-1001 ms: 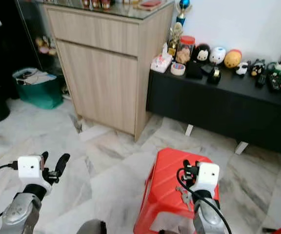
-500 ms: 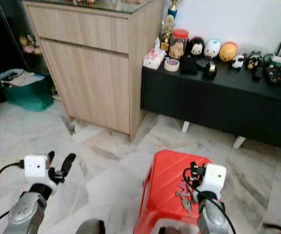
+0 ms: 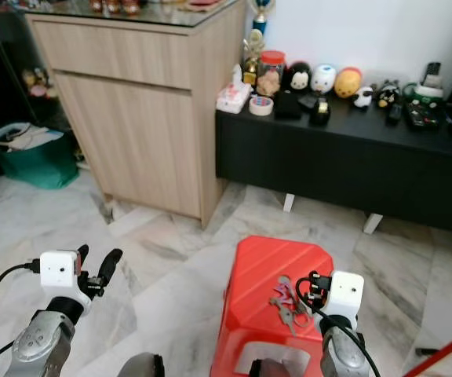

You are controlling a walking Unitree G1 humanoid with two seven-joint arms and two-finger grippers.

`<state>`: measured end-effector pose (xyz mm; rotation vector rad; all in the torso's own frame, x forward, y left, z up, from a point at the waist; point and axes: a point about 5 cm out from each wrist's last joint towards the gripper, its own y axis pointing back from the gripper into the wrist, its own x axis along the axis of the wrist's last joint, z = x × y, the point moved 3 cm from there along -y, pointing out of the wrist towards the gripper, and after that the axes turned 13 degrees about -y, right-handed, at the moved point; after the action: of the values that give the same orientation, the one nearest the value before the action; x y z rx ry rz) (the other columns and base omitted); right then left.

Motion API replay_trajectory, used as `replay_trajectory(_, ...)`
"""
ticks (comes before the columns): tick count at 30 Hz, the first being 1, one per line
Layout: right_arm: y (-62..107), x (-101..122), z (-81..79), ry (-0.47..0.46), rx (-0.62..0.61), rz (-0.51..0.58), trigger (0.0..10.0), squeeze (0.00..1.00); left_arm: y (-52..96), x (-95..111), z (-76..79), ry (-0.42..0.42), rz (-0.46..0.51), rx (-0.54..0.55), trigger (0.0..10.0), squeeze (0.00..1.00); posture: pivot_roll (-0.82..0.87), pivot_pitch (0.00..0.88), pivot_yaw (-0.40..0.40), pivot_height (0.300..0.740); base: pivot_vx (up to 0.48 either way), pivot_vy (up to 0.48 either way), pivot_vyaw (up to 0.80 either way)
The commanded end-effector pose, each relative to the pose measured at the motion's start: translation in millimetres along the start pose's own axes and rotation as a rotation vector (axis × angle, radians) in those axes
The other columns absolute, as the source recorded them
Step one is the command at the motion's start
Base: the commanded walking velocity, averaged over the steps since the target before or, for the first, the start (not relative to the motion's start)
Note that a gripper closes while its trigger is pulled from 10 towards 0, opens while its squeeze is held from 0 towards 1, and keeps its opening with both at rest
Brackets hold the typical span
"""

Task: Hang keys on a hook

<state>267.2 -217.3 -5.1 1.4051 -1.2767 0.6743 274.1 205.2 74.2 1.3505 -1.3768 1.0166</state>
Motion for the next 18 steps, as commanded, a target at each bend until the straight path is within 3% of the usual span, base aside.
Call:
replay_trajectory(1, -2.3, -3.0, -2.1, 0.02, 0.011, -0.026, 10.0, 0.0, -0.1, -3.5, 0.3, -0.008, -0.016, -0.004, 10.0, 0.0, 0.07, 0.0, -0.053, 0.631, 0.0, 0.0, 0.0)
replay_trajectory(10, -10.4, -20.8, -12.3, 0.147, 0.081, -0.162, 10.0, 0.0, 0.7, -6.3, -1.0, -0.005, -0.026, 0.004, 10.0, 0.0, 0.07, 0.0, -0.055, 0.631, 0.0, 0.0, 0.0)
replay_trajectory(14, -20.7, -9.9, -16.8, 0.118, 0.1, -0.132, 10.0, 0.0, -0.4, -6.3, -0.9, 0.006, -0.023, 0.008, 10.0, 0.0, 0.08, 0.0, -0.06, 0.631, 0.0, 0.0, 0.0)
replay_trajectory(18, -21.9, -12.8, -19.4, 0.147, 0.114, -0.156, 10.0, 0.0, 0.4, -7.6, -1.1, 0.012, -0.025, 0.008, 10.0, 0.0, 0.07, 0.0, -0.062, 0.631, 0.0, 0.0, 0.0)
